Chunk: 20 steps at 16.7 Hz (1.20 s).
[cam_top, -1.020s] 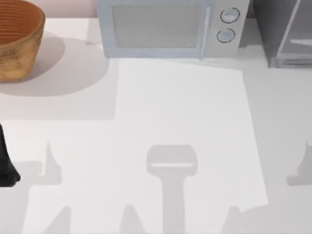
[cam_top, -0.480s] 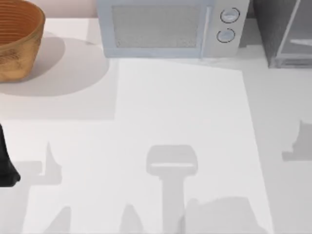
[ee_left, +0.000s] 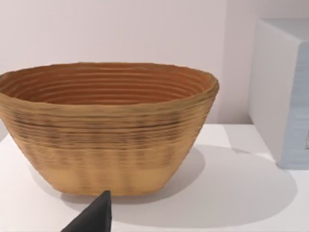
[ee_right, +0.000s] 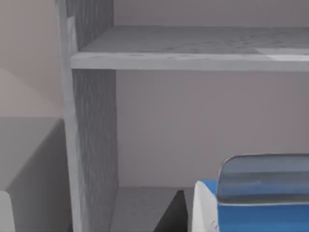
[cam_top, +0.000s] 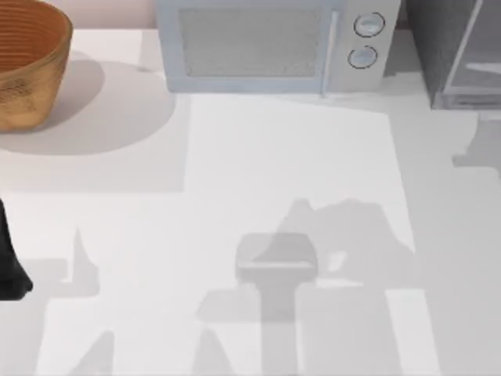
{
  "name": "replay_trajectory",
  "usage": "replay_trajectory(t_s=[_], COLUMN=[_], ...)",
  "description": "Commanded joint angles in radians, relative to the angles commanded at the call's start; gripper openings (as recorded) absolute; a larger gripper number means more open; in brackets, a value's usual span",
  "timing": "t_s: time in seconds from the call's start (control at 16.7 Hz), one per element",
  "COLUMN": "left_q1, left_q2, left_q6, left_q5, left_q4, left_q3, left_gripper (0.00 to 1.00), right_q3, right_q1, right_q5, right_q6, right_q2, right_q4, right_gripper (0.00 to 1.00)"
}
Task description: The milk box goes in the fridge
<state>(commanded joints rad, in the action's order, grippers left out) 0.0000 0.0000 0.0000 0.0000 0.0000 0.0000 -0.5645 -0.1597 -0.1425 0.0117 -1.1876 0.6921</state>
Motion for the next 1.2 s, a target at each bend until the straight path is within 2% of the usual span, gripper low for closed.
replay_trajectory(t_s=[0.36, 0.6, 0.78, 1.2], left_q1=[0.0, 0.0, 0.0, 0.0], left_q2=[0.0, 0.0, 0.0, 0.0], left_q6=[0.0, 0.0, 0.0, 0.0], left_q5=[0.0, 0.0, 0.0, 0.0], left_q4=[0.0, 0.0, 0.0, 0.0], left_q3=[0.0, 0.0, 0.0, 0.0], left_gripper=[1.0, 1.0, 1.0, 1.0], right_q3=[-0.251, -0.365, -0.407, -0.421], right_q1=[-0.076, -0.108, -0.118, -0.113], right_q5=[-0.066, -0.099, -0.112, -0.109], right_q6=[0.003, 0.004, 0.004, 0.006], right_q2=[-0.616, -0.884, -0.976, -0.997], right_q4=[0.311, 0.452, 0.504, 0.492], right_gripper=[0.0, 0.0, 0.0, 0.0])
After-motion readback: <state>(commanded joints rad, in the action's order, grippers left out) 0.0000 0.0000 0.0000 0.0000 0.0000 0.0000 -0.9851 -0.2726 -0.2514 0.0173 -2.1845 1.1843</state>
